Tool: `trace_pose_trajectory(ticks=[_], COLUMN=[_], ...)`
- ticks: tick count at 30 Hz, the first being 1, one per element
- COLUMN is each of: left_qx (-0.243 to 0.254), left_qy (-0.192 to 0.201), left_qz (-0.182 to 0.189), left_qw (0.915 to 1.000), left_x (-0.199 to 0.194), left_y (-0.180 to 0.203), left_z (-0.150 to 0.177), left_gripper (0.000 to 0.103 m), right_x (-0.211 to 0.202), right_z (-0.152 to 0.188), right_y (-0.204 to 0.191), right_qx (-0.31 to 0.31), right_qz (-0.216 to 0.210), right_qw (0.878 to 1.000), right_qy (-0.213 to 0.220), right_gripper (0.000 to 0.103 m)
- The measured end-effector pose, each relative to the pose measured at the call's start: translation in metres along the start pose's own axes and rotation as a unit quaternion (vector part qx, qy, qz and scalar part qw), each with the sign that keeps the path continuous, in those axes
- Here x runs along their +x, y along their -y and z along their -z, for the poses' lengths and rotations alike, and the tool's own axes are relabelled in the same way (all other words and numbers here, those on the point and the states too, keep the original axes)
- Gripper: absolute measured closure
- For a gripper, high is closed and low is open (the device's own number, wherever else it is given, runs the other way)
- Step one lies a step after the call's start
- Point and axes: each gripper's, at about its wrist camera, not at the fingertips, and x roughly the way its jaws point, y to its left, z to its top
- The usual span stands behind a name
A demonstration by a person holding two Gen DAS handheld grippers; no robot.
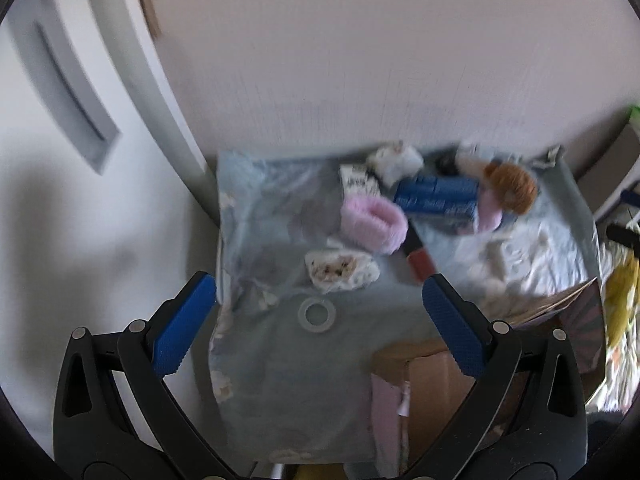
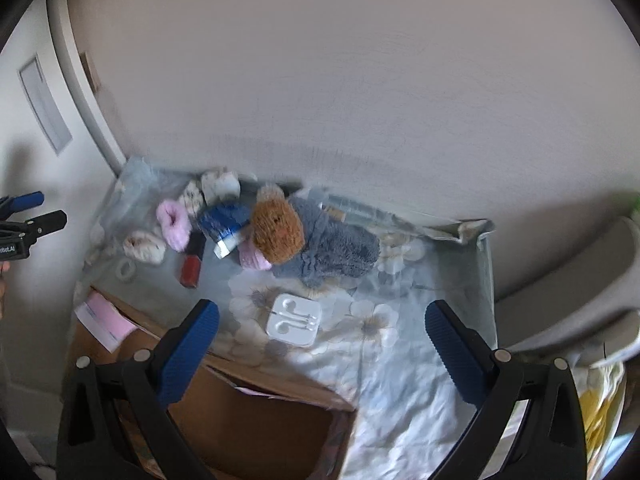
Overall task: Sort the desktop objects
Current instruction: 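Grasp the pink fuzzy sock with left gripper while right gripper grasps grey fuzzy sock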
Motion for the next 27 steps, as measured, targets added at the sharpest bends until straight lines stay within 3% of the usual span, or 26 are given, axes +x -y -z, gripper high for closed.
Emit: trace_pose_trajectory(ticks=[4, 8, 11, 14, 22, 23, 27], left_qx=[0.048, 0.101, 0.121, 0.128, 0.126, 0.123, 0.123], left_qy=[-0.007, -0.049, -0.065, -0.076, -0.089, -0.089, -0.091], left_qz=[0.028, 0.057, 0.050, 0.050, 0.075, 0.083, 0.124], left_qw=[0.9984, 0.9921, 0.9892, 0.9875, 0.9851, 0.9849, 0.9804], left_x=[0.035, 0.092, 0.122, 0.143, 0.178, 0.179, 0.182], left_y=[0.010, 0.027, 0.036, 0.039, 0.051, 0.052, 0.059], left_z=[-0.012, -0.026, -0.030, -0.034, -0.041, -0.042, -0.044], left_gripper=[0.000, 0.001, 0.002, 0.002, 0.004, 0.009, 0.039], right_x=[0.034, 0.075, 0.111, 0.138, 0.182, 0.184, 0.186], right_z=[-0.012, -0.024, -0.029, -0.033, -0.036, -0.036, -0.040], right_y=[0.014, 0.019, 0.022, 0.022, 0.027, 0.028, 0.036], right_qx=[-0.033, -0.083, -0.116, -0.138, -0.159, -0.157, -0.141], right_qz=[-0.028, -0.050, -0.056, -0.045, -0.081, -0.083, -0.106], right_qw=[0.999, 0.994, 0.990, 0.987, 0.979, 0.980, 0.980], right_qy=[-0.025, -0.041, -0.061, -0.075, -0.094, -0.092, -0.097], right_gripper=[0.000, 0.000, 0.000, 0.001, 0.001, 0.002, 0.031])
